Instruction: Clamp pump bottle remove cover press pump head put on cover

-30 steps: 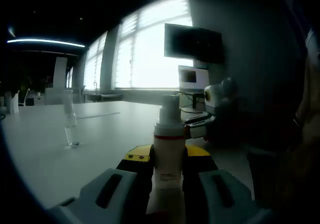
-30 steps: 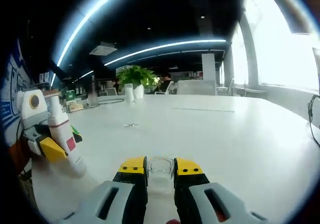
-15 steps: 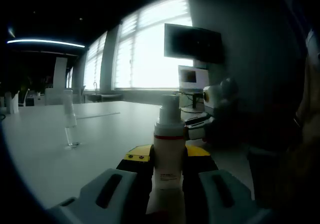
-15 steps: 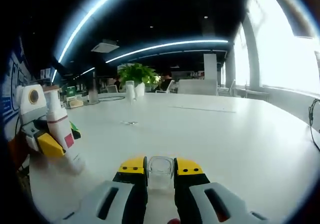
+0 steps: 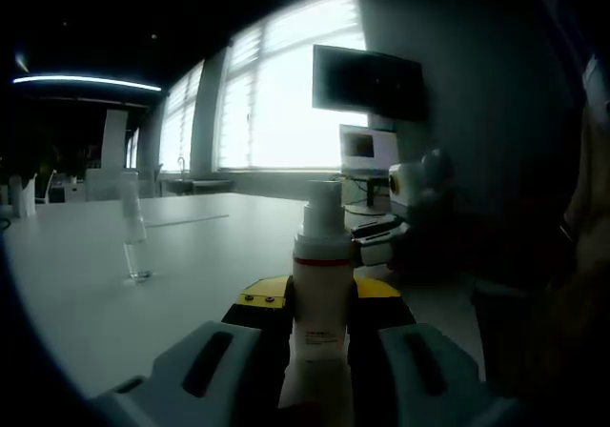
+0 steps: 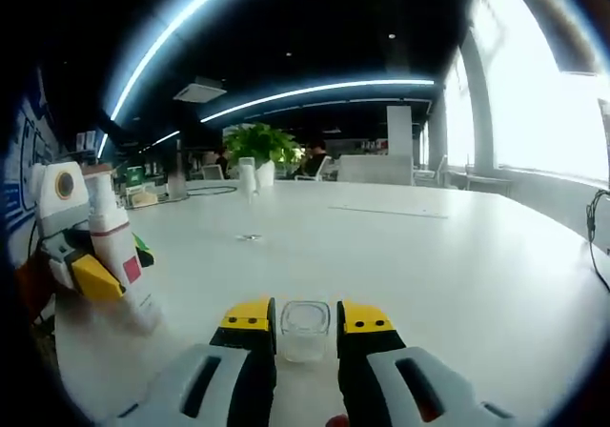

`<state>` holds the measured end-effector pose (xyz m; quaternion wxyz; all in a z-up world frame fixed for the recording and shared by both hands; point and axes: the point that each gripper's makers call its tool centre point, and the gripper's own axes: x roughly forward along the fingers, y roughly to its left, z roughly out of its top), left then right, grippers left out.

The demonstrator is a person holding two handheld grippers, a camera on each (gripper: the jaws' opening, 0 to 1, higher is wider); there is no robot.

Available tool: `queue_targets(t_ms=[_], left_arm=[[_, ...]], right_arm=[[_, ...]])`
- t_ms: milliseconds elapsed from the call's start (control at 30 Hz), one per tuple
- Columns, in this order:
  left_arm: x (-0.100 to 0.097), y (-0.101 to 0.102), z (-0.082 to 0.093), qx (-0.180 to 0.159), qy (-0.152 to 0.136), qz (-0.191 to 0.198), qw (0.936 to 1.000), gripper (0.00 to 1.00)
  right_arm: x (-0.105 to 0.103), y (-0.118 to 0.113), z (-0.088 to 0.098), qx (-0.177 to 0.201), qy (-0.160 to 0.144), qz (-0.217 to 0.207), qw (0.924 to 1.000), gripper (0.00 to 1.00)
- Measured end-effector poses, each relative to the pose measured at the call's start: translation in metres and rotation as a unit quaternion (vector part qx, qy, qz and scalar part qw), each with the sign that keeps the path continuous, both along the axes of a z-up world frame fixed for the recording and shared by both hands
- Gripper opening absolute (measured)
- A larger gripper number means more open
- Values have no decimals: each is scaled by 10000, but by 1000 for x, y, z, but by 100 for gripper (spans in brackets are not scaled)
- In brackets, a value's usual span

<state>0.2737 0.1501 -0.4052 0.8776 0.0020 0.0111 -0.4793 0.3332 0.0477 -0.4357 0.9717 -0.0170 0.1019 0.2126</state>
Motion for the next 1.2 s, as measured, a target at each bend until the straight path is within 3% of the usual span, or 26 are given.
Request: queue_targets(t_ms=[1200], left_arm=[[0,0,0,2,-13,-2,10000,13]], right_arm=[[-5,-5,18,216,-205,-81,9995,19]])
